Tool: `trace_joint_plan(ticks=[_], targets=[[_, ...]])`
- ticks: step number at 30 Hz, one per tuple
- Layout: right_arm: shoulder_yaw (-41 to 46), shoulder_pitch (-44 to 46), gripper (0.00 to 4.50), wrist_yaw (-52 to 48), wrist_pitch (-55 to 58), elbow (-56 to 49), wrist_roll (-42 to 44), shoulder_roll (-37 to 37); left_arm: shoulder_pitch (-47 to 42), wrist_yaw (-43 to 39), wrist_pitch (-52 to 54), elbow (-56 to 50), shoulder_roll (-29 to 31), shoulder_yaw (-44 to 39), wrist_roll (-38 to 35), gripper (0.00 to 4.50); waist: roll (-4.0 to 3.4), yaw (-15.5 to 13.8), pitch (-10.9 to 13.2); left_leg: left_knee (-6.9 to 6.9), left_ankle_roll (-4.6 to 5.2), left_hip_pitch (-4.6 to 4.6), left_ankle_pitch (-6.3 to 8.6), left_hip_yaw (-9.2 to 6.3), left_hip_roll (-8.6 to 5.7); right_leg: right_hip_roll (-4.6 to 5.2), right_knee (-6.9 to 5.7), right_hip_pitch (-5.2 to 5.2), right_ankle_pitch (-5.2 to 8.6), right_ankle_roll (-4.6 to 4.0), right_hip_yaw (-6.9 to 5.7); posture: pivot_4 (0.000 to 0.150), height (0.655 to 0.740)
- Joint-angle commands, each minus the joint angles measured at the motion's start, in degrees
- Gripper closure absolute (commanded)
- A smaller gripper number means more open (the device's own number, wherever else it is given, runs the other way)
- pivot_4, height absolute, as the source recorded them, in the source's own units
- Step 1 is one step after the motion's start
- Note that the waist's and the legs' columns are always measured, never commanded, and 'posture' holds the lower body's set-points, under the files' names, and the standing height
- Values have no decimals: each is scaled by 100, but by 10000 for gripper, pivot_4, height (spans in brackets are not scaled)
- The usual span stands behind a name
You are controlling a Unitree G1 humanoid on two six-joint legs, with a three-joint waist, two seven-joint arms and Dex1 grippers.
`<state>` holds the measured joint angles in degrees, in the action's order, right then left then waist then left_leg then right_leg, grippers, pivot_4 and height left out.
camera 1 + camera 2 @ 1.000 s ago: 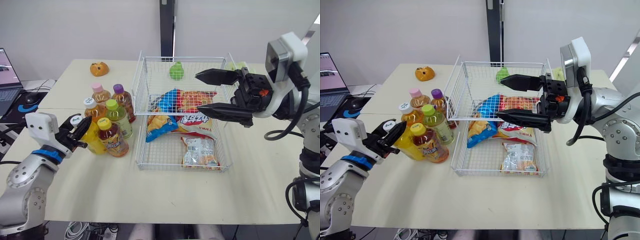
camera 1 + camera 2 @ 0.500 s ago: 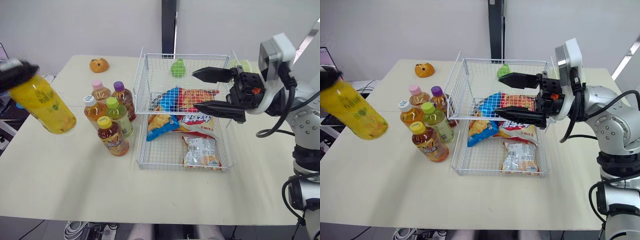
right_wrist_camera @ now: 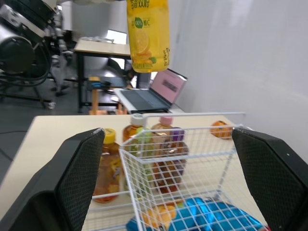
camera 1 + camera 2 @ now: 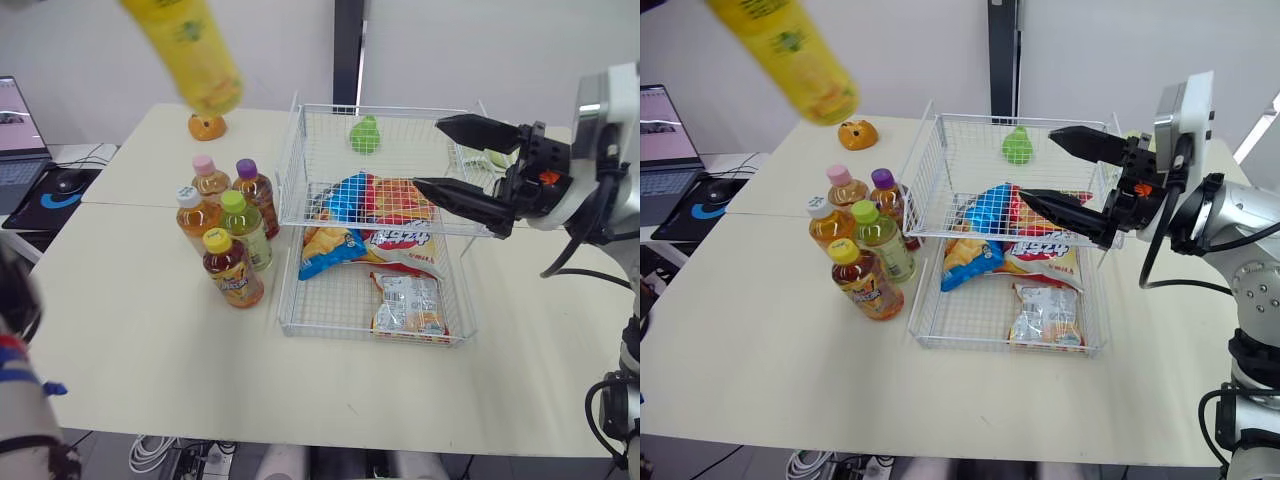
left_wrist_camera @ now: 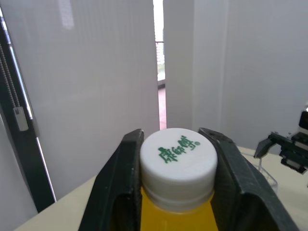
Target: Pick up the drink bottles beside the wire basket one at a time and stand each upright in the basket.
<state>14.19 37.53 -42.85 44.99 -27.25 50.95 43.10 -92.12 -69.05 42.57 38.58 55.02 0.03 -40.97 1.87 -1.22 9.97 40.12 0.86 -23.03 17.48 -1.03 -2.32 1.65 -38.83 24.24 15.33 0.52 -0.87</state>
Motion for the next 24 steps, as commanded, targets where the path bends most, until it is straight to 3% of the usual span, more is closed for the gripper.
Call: trace_joint_plan(ticks=[1, 8, 16, 24], targets=[[469, -133, 0, 455, 56, -491, 91, 235, -918, -362, -977, 997, -719, -57, 571, 31303, 3, 13, 2, 0, 1, -3, 0, 5, 0, 0, 1, 6, 1, 1, 4, 1500, 7400], [902, -792, 0, 1088, 285, -1169, 13, 668, -1614, -284, -2009, 2366, -2306, -319, 1193, 31303, 5, 126, 3, 4, -2, -89, -1, 18, 3, 2, -17, 111, 0, 2, 14, 1500, 7400], [1399, -1347, 0, 1775, 563, -1710, 334, 842, -1150, 397, -3466, 2827, -3868, -223, 2065, 31303, 5, 115, 3, 5, -1, -85, -2, 23, 3, 1, -22, 109, 0, 3, 21, 1500, 7400], [1604, -1543, 0, 2270, 649, -1933, 675, 951, -1060, 1099, -3947, 3285, -4581, -405, 2593, 31303, 6, 118, 3, 5, 0, -86, -2, 26, 3, 0, -23, 110, -1, 5, 22, 1500, 7400]])
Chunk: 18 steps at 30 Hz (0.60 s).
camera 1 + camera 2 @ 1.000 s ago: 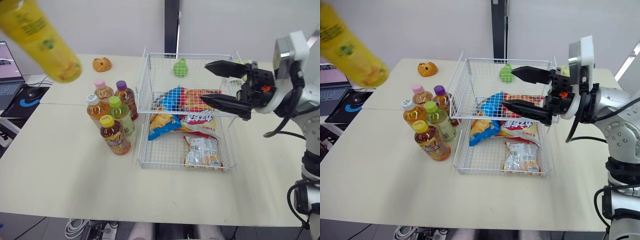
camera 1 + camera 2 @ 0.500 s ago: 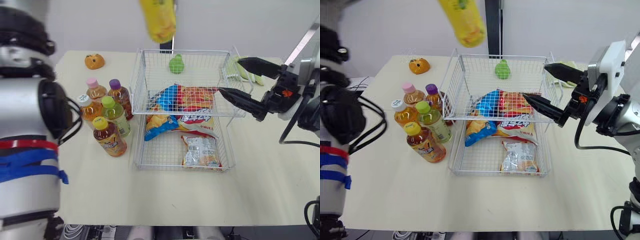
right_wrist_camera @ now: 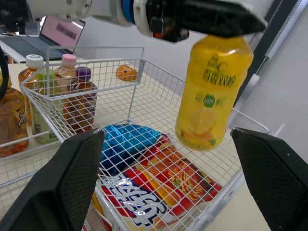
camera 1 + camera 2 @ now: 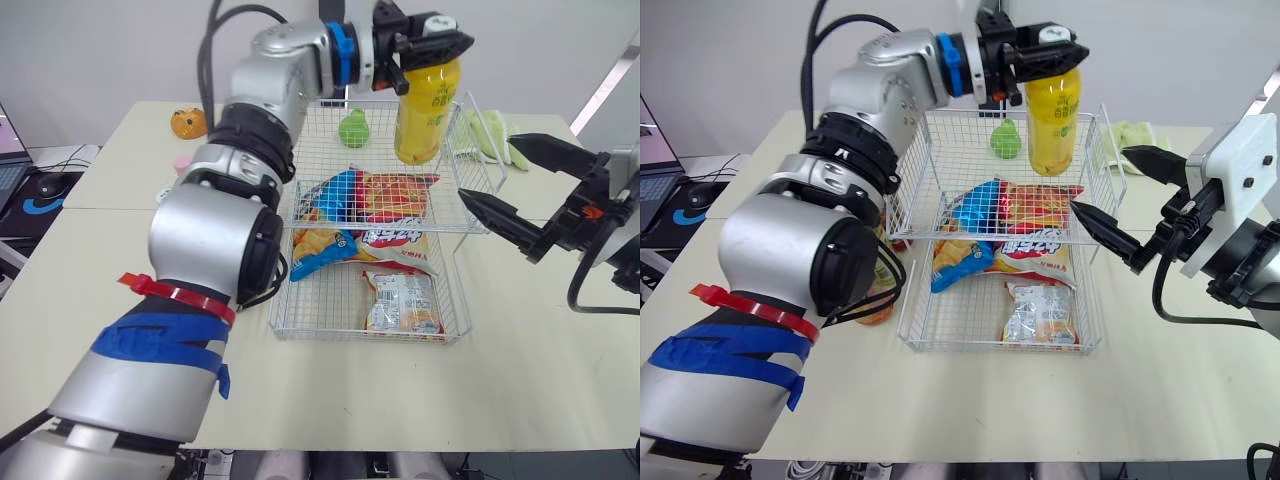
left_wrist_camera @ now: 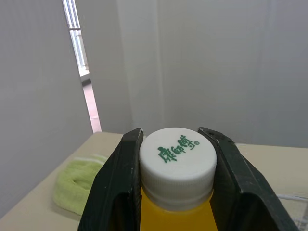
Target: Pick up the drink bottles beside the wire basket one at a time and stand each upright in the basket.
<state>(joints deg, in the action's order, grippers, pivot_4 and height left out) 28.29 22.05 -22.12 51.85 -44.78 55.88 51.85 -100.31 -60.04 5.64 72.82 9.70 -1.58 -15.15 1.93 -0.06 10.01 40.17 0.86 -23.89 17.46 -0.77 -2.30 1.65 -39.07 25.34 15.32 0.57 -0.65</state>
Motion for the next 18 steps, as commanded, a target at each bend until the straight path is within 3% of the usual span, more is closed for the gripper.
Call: trace_joint_plan(ticks=[1, 7, 16, 18], targets=[[197, -12, 0, 245, -46, -197, 219, 84, -247, 223, -249, -106, -101, -286, 20, 31303, 0, 0, 0, -1, 0, 0, 0, 0, 0, 0, -1, 0, 0, 0, 0, 1500, 7400], [267, -141, 0, 421, -100, -226, 390, 165, -209, 310, -284, 24, -296, -368, 220, 31303, 0, -24, 0, 5, 0, 0, 0, 0, -1, 0, -2, -2, 0, 0, 0, 1500, 7400], [163, -193, 0, 497, -244, -169, 499, 227, -247, 141, -263, -10, -225, -664, 189, 2795, -1, -39, -1, 13, 1, 3, -1, 0, -1, 0, -12, -5, -1, 1, 0, 1500, 7400], [99, -156, 0, 466, -283, -126, 478, 237, -278, 38, -241, -57, -99, -755, 156, 343, -1, -37, -1, 16, 1, 2, -1, 1, -1, 0, -13, -5, -1, 1, 0, 1500, 7400]])
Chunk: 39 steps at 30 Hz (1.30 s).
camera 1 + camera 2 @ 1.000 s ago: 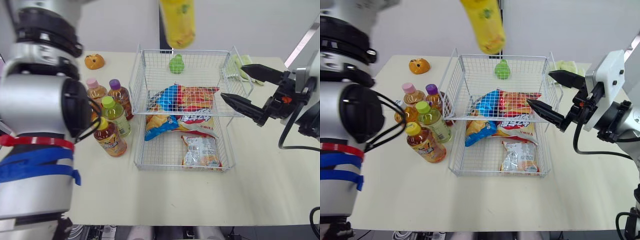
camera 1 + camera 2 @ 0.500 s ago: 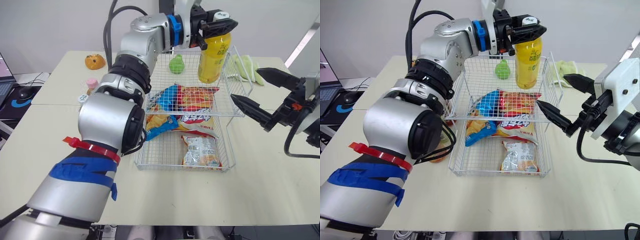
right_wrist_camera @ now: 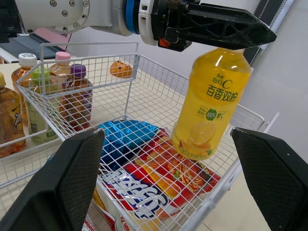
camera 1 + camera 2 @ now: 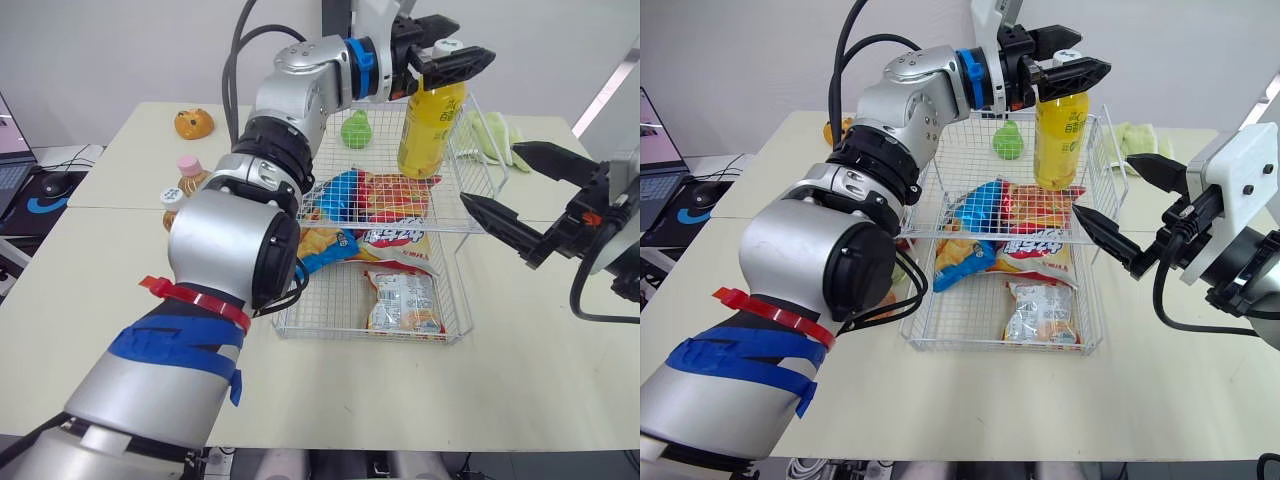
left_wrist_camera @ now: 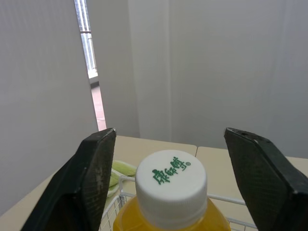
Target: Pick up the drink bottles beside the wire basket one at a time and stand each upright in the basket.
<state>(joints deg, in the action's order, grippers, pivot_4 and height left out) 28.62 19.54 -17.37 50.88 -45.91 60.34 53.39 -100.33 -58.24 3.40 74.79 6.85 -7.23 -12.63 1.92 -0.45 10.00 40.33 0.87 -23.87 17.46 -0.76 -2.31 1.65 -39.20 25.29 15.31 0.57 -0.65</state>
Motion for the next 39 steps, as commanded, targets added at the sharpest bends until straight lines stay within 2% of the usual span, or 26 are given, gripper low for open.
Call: trace_joint_plan(ticks=[1, 8, 13, 17, 21, 24, 27, 30, 34, 36, 39], targets=[[36, 112, 0, -28, -209, 6, 33, 84, -283, -203, 12, -274, 256, -223, -111, 343, 0, 6, 0, 1, 0, 0, 0, 0, 0, 0, -1, 0, 0, 0, 0, 1500, 7400], [-348, 481, 0, -512, -417, 258, 312, 54, -35, -529, 469, -711, 1268, -468, -244, 343, 0, 59, 0, 25, 0, 3, 0, -1, 3, -4, -36, 3, 0, 0, 2, 1500, 7400], [-1108, 1014, 0, -1216, -642, 737, 104, -63, 571, -29, 637, -1510, 2216, -691, -253, 343, -2, 64, -1, 48, 1, 8, 1, -4, 3, -4, -61, 0, 0, 0, 3, 1500, 7400], [-1854, 1593, 0, -1912, -891, 1345, -261, -368, 2134, 217, 833, -3117, 3293, -885, -200, 343, -6, 106, -4, 55, 0, 15, 0, 0, 3, -4, -74, 1, 0, 0, 11, 1500, 7400], [-2484, 2183, 0, -2595, -1153, 2040, -687, -792, 4694, 941, 1868, -5572, 3963, -2164, -750, 343, -10, 214, -8, 51, -3, 10, 0, -11, 8, -4, -74, 8, 0, 0, 4, 1500, 7400], [-2768, 2488, 0, -3024, -1307, 2462, -941, -1091, 6722, 1182, 2277, -7206, 3863, -3082, -1024, 343, -3, 202, -12, 55, -5, 1, 1, -15, 9, -3, -71, 14, 0, -1, 3, 1500, 7400], [-2960, 2693, 0, -3558, -1480, 2824, -1068, -1377, 8667, 1437, 2769, -8826, 3222, -4020, -1569, 343, 1, 142, -16, 56, -5, 4, 2, -17, 6, 3, -55, 2, -1, -2, 1, 1500, 7400], [-3028, 2958, 0, -3927, -1433, 3122, -1008, -1635, 10368, 1797, 3060, -10323, 2292, -4533, -2137, 343, 4, 53, -19, 59, -3, 9, 3, -16, 4, 6, -40, -12, -6, 3, 1, 1500, 7400], [-3146, 3154, 0, -4395, -1345, 3370, -1024, -1769, 11653, 2243, 3005, -11357, 1446, -4604, -2574, 343, 16, -97, -26, 60, 0, 22, 4, -30, 4, 7, -34, -36, -15, 7, -11, 1500, 7400], [-3181, 3229, 0, -4521, -1346, 3450, -1081, -1837, 11907, 2449, 2924, -11540, 1288, -4594, -2731, 343, 3, -115, -23, 53, 21, 78, 16, -39, 4, 7, -24, -100, -16, 3, -18, 1500, 7400], [-3183, 3303, 0, -4608, -1352, 3524, -1169, -1920, 11980, 2704, 2880, -11637, 1355, -4483, -2893, 343, -9, -96, -24, 30, 27, 157, 21, -46, 7, 6, 12, -183, -19, -7, -27, 1500, 7400]])
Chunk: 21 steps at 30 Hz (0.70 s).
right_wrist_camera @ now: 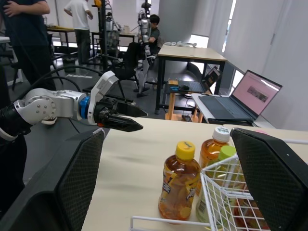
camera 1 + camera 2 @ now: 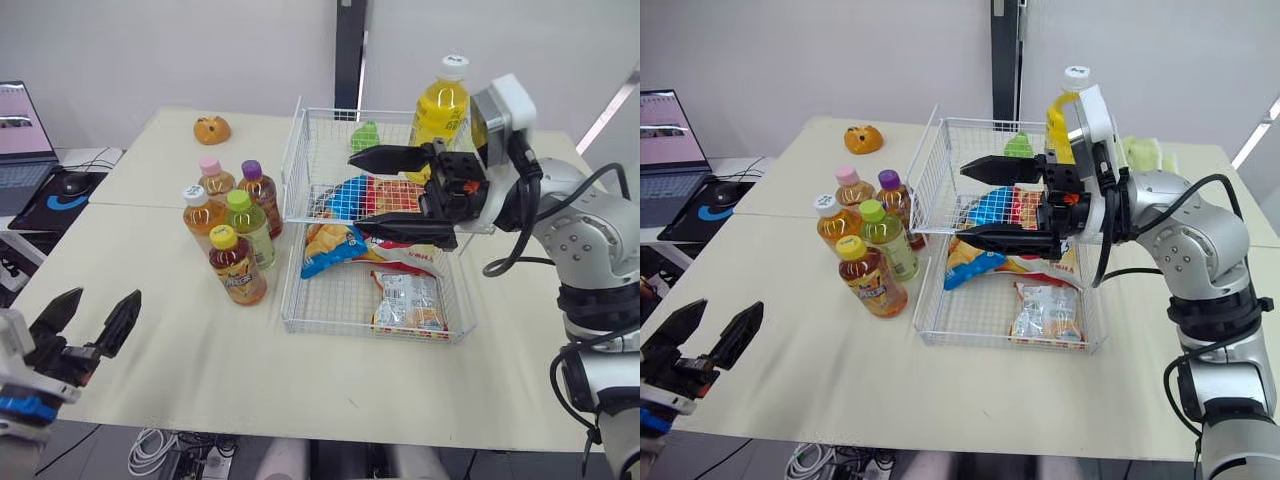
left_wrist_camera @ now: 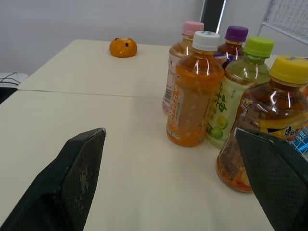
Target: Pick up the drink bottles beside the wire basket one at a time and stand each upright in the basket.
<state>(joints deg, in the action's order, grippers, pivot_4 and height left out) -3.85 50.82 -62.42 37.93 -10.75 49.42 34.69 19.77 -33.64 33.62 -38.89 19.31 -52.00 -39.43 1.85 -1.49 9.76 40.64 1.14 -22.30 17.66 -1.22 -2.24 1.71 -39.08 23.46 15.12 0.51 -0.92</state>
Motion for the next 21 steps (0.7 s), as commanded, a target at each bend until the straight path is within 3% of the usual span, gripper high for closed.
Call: trace_joint_plan(ticks=[1, 6, 10, 21], targets=[[78, 180, 0, -109, -55, 7, -105, -69, -113, 347, -119, -252, 200, 69, -254, 343, -3, 13, -2, -6, 0, 24, 0, 1, 0, 0, 3, -19, 0, -1, 0, 1500, 7400], [152, 48, 0, 12, 8, -212, -207, -83, -1015, 889, 87, 212, 738, 699, -220, 343, -9, 16, -7, -17, -1, 37, -1, 0, -1, -1, 4, -24, 1, -4, -1, 1500, 7400], [374, -116, 0, 354, 155, -528, -131, 3, -2101, 1044, -23, 1128, 1194, 1621, 341, 343, -13, 8, -8, -25, -1, 35, 0, 3, -4, -1, 9, -22, 1, -3, 2, 1500, 7400], [842, -550, 0, 1109, 635, -1305, 136, 302, -3941, 1030, -648, 3026, 1294, 3006, 1320, 343, -13, 60, -8, -64, -8, 25, -5, 14, -4, -2, 19, 5, 2, -3, 11, 1500, 7400]])
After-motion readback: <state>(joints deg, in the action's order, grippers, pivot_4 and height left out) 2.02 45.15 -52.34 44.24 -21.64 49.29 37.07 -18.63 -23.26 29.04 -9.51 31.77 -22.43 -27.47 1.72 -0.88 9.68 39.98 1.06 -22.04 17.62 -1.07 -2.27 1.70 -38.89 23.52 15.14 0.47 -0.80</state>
